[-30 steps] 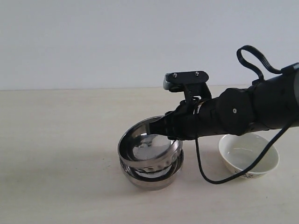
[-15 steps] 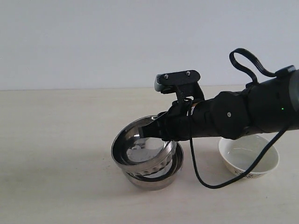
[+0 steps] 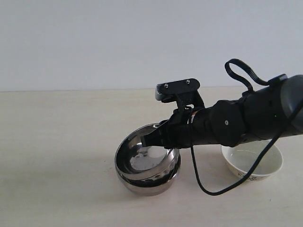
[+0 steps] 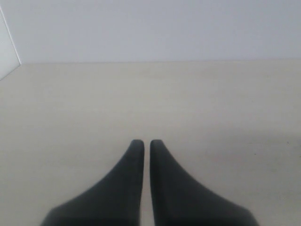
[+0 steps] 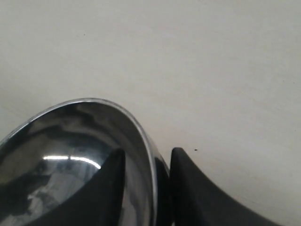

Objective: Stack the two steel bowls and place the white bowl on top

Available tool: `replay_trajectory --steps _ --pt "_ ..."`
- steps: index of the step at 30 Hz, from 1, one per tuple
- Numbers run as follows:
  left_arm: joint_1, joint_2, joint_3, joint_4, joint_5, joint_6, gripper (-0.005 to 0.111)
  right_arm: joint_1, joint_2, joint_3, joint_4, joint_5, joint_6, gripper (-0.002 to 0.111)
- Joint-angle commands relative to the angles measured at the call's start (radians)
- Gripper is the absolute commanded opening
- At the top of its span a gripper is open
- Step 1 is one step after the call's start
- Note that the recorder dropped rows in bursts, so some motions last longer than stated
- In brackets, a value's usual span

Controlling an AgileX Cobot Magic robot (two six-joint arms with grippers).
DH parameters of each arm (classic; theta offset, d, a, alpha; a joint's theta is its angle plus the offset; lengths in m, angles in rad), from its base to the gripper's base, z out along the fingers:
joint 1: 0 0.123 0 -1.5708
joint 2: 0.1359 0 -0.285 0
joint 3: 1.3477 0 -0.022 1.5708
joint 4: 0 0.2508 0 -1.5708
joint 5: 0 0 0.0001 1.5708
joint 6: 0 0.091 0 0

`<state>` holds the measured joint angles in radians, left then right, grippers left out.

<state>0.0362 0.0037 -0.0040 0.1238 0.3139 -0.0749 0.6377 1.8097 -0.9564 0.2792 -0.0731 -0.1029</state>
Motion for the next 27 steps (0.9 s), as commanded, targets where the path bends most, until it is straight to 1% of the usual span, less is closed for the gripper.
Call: replay_trajectory --steps 1,5,6,7,15,19,21,23,24,25,26,27 --pt "0.003 -0.004 0.004 -0.011 -0.002 0.003 0.004 0.0 -0.005 0.002 0.003 -0.015 -0.011 0.01" --pt "0.003 -0.004 0.004 -0.011 -0.002 0.003 0.004 0.0 -0.005 0.002 0.003 -0.013 -0.011 0.04" --pt "0.003 -0.004 0.004 -0.011 -0.002 0.003 0.004 0.0 -0.005 0.002 0.003 -0.013 -0.011 0.045" --pt "0.003 -0.004 0.004 -0.011 -0.002 0.003 0.004 0.0 -0.005 0.002 0.003 -0.013 -0.011 0.047" --pt "0.003 -0.004 0.004 -0.011 -0.002 0.003 0.004 0.0 -0.014 -0.014 0.001 -0.005 -0.019 0.047" --pt "0.003 -0.004 0.004 -0.011 -0.002 0.003 0.004 0.0 -0.062 -0.044 0.001 0.018 -0.027 0.047" --pt "0.003 -0.004 0.004 -0.011 -0.002 0.003 0.004 0.0 -0.113 -0.056 -0.001 0.073 -0.038 0.047" --pt "0.003 -0.004 0.004 -0.011 -0.002 0.003 0.004 0.0 -0.162 -0.079 -0.001 0.198 -0.038 0.046" --pt "0.003 -0.004 0.004 -0.011 -0.002 0.003 0.004 0.0 -0.19 -0.097 -0.001 0.306 -0.038 0.043" --pt "0.003 -0.004 0.004 -0.011 -0.002 0.003 0.004 0.0 -0.197 -0.107 -0.001 0.352 -0.038 0.041" --pt "0.003 -0.004 0.004 -0.011 -0.002 0.003 0.004 0.0 -0.207 -0.121 -0.001 0.44 -0.038 0.041" --pt "0.003 -0.004 0.004 -0.011 -0.002 0.003 0.004 0.0 -0.211 -0.132 -0.001 0.49 -0.034 0.041"
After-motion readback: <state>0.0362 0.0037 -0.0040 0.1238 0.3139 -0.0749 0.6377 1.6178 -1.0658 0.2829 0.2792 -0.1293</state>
